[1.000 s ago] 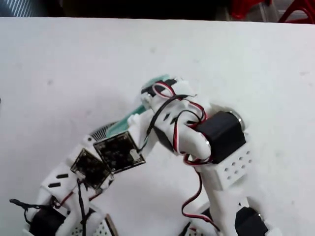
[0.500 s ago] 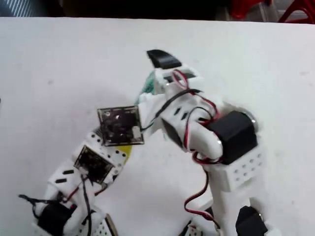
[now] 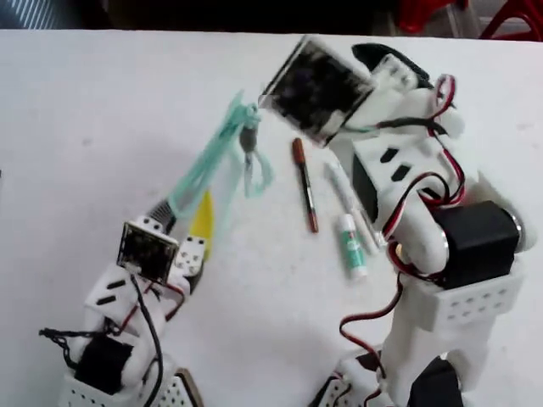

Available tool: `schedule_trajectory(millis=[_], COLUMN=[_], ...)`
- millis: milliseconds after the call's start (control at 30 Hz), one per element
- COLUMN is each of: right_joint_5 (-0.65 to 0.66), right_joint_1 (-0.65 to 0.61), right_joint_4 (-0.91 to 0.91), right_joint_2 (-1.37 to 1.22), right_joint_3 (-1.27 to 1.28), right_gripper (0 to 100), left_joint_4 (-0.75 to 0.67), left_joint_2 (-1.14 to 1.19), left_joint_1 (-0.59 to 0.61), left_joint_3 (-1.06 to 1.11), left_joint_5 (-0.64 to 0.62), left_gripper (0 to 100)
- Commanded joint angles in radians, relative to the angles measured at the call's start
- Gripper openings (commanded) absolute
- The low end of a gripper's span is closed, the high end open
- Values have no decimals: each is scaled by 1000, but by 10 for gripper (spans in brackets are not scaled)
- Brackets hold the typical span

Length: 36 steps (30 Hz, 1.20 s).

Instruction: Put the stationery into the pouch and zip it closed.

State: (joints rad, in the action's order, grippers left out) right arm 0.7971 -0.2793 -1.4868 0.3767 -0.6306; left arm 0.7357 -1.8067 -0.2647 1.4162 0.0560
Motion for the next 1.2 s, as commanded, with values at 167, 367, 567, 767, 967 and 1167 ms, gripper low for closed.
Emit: schedule_trajectory(millis=[167, 367, 567, 767, 967, 1167], right_joint_5=[-224, -233, -396, -477, -491, -494], right_joint_1=[25, 30, 53, 64, 73, 157], right_joint_4=[-122, -81, 73, 312, 406, 495], right_joint_2=[-2, -1, 8, 10, 10, 10], right_joint_3=[-25, 153, 471, 753, 891, 1019], right_gripper=[17, 17, 17, 17, 17, 17], left_joint_4=[80, 77, 69, 14, -12, -14], left_joint_2=[74, 432, 588, 588, 584, 584], left_joint_1=[-19, -13, -12, -8, 82, 94], left_joint_3=[-198, -388, -463, -379, -331, -330], left_joint_5=[-14, -66, -75, -89, -104, -173], left_gripper=[23, 23, 23, 23, 23, 23])
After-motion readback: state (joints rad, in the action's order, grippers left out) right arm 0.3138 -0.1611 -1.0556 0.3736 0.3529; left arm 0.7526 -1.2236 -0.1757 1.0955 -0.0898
